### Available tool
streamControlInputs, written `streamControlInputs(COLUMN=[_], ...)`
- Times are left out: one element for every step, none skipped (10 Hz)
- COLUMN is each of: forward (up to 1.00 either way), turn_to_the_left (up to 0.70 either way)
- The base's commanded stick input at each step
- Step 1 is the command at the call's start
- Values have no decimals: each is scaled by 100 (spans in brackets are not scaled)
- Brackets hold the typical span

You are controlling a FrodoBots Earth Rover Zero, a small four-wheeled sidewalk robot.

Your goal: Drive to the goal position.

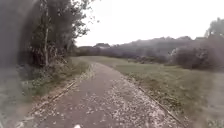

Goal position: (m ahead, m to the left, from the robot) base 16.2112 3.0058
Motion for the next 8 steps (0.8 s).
streamControlInputs(forward=[70, 70, 70, 70, 70, 70, 70, 70], turn_to_the_left=[0, 0, 0, 0, 0, 0, 0, 0])
